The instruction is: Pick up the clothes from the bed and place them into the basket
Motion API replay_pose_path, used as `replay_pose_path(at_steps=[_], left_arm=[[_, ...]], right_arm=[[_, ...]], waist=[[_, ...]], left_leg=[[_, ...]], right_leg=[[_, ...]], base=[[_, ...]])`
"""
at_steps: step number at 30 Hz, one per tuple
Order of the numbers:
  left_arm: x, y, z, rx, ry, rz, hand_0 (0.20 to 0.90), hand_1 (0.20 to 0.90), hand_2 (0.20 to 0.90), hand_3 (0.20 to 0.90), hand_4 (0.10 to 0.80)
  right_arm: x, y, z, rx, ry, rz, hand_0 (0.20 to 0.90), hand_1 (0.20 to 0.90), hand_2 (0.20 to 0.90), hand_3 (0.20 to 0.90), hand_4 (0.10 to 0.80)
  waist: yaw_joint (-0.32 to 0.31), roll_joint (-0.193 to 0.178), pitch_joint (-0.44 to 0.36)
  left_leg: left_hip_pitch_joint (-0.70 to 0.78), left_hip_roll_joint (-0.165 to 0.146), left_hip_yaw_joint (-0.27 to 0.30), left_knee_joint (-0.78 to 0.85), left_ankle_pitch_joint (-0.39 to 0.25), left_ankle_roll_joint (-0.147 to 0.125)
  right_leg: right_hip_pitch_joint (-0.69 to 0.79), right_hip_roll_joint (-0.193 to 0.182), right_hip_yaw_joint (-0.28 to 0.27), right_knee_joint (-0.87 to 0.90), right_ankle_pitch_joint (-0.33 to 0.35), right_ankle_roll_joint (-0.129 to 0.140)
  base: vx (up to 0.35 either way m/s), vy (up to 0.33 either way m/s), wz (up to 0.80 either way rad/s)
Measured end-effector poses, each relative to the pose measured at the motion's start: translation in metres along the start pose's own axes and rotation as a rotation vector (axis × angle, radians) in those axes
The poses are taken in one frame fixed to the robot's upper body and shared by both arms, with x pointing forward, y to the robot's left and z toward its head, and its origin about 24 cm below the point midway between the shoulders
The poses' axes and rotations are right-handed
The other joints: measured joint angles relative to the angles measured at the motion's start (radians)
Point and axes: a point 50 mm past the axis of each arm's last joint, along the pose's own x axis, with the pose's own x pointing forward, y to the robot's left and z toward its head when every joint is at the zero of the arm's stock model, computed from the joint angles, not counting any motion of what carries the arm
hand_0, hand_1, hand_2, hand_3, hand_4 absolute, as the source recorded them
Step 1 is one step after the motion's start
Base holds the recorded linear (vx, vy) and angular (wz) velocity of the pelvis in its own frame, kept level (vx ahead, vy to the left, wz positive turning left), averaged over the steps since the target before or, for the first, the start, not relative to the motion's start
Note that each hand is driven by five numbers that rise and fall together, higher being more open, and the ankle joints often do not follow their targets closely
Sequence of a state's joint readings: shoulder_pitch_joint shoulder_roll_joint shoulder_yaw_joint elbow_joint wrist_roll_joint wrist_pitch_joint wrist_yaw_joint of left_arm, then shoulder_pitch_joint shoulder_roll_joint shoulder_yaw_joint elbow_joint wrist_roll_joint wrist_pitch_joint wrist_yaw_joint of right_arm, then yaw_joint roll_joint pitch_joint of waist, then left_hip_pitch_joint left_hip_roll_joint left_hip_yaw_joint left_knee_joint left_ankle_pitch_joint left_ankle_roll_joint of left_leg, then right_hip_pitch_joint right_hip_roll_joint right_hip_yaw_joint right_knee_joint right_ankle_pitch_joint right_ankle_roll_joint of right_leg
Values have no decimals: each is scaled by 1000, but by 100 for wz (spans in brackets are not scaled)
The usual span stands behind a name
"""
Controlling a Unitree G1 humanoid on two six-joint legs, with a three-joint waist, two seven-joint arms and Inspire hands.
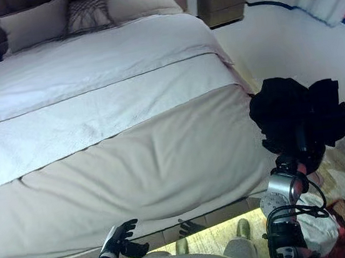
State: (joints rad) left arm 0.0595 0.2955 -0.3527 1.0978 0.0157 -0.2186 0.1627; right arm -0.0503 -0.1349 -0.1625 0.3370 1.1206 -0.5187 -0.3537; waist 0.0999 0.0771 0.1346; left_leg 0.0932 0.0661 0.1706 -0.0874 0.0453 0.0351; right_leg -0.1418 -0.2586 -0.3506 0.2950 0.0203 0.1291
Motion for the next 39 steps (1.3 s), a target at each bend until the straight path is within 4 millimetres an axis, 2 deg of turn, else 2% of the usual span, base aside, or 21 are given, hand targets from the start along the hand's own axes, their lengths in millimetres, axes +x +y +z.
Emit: replay_pose_path(at_steps=[1,2,3,4,5,6,7,8,9,10,11,12,13,15,20,25,34,39], left_arm=[[1,5,1,-8,-1,16,900,900,900,900,800],[3,10,3,-9,0,30,900,900,900,900,800],[4,13,4,-16,-1,39,900,900,900,900,800],[4,14,5,-17,-3,44,900,900,900,900,800],[3,10,3,-46,8,42,900,900,900,900,800],[4,7,7,-78,-9,47,900,900,900,900,800],[4,4,10,-111,-23,57,900,900,900,900,800],[5,-2,16,-128,-40,45,900,900,900,900,800],[4,-5,19,-137,-57,41,900,900,900,900,800],[3,-5,16,-141,-52,42,900,900,900,900,800],[2,-3,11,-142,-35,54,900,900,900,900,800],[1,-1,8,-143,-25,60,900,900,900,900,800],[3,3,13,-144,-44,68,900,900,900,900,800],[4,4,16,-126,-55,60,900,900,900,900,800],[3,6,12,-141,-41,78,900,900,900,900,800],[0,4,5,-143,-24,74,900,900,900,900,800],[-1,0,3,-139,-20,43,900,900,900,900,800],[-1,0,2,-136,-19,36,900,900,900,900,800]], right_arm=[[-1,-3,-4,-16,16,-20,300,300,300,200,100],[-3,-6,-11,-40,41,-32,300,300,300,200,100],[-5,-6,-18,-60,67,-34,300,300,300,200,100],[-6,-5,-23,-67,82,-30,300,300,300,200,100],[-7,1,-32,-88,112,-20,300,300,300,200,100],[-9,4,-36,-89,127,-19,300,300,300,200,100],[-8,6,-35,-90,120,-19,300,300,300,200,100],[-3,9,-32,-98,105,-25,300,300,300,200,100],[-2,10,-31,-102,101,-35,300,300,300,200,100],[-2,8,-33,-108,107,-47,300,300,300,200,100],[-5,5,-37,-110,119,-63,300,300,300,200,100],[-6,1,-38,-115,121,-79,300,300,300,200,100],[-4,-8,-34,-118,96,-113,300,300,300,200,100],[0,-18,-27,-109,56,-161,300,300,300,200,100],[1,-30,-23,-117,38,-226,300,300,300,200,100],[-8,-51,-36,-208,105,-280,300,300,300,200,100],[-16,-102,-39,-309,172,-472,300,300,300,200,100],[-20,-123,-36,-351,208,-534,300,300,300,200,100]], waist=[[22,-1,0],[54,-12,-5],[71,-34,-17],[77,-44,-16],[97,-58,-15],[118,-83,-20],[129,-94,-27],[127,-88,-27],[121,-82,-27],[124,-83,-27],[123,-100,-26],[111,-119,-28],[98,-154,-28],[89,-167,-29],[85,-123,-27],[99,-78,-40],[106,-75,-42],[103,-68,-46]], left_leg=[[0,29,16,2,6,-9],[0,59,45,14,8,-12],[1,59,59,30,1,-21],[0,63,65,42,3,-24],[-39,94,75,129,-5,-34],[-90,100,73,189,-47,-80],[-105,64,38,129,-65,-107],[-108,21,17,36,-56,-98],[-109,9,17,-9,-29,-81],[-98,13,9,-6,38,-59],[-81,26,15,-4,59,-81],[-81,27,16,-4,61,-84],[-85,27,16,-4,61,-91],[-87,26,15,-3,63,-95],[-85,18,3,-3,63,-94],[-80,19,-13,-3,63,-94],[-78,16,-27,-3,62,-96],[-78,12,-34,-3,63,-98]], right_leg=[[7,-12,-29,69,-7,5],[49,-35,-89,105,-15,11],[90,-43,-132,69,6,-9],[102,-20,-128,24,-1,-7],[149,36,-146,-104,-4,-58],[167,60,-120,-198,6,-74],[174,64,-85,-260,7,-75],[181,86,-62,-301,8,-75],[184,112,-41,-313,10,-76],[191,144,-18,-321,11,-77],[209,157,-6,-343,10,-76],[220,160,-8,-362,10,-76],[225,165,-10,-387,9,-75],[221,164,-9,-387,9,-75],[228,159,-16,-389,10,-75],[240,161,-28,-387,7,-71],[250,158,-44,-391,1,-63],[253,156,-46,-392,1,-63]], base=[[-164,-102,-96],[-178,-173,-101],[-193,-210,-87],[-197,-202,-93],[-110,-185,-99],[-64,-237,-112],[-102,-236,-92],[-123,-203,-78],[-98,-138,-87],[-31,-102,-90],[-16,-93,-64],[-13,-71,-28],[-15,-41,-2],[1,-16,-2],[4,0,5],[4,-5,8],[1,-7,6],[0,0,0]])
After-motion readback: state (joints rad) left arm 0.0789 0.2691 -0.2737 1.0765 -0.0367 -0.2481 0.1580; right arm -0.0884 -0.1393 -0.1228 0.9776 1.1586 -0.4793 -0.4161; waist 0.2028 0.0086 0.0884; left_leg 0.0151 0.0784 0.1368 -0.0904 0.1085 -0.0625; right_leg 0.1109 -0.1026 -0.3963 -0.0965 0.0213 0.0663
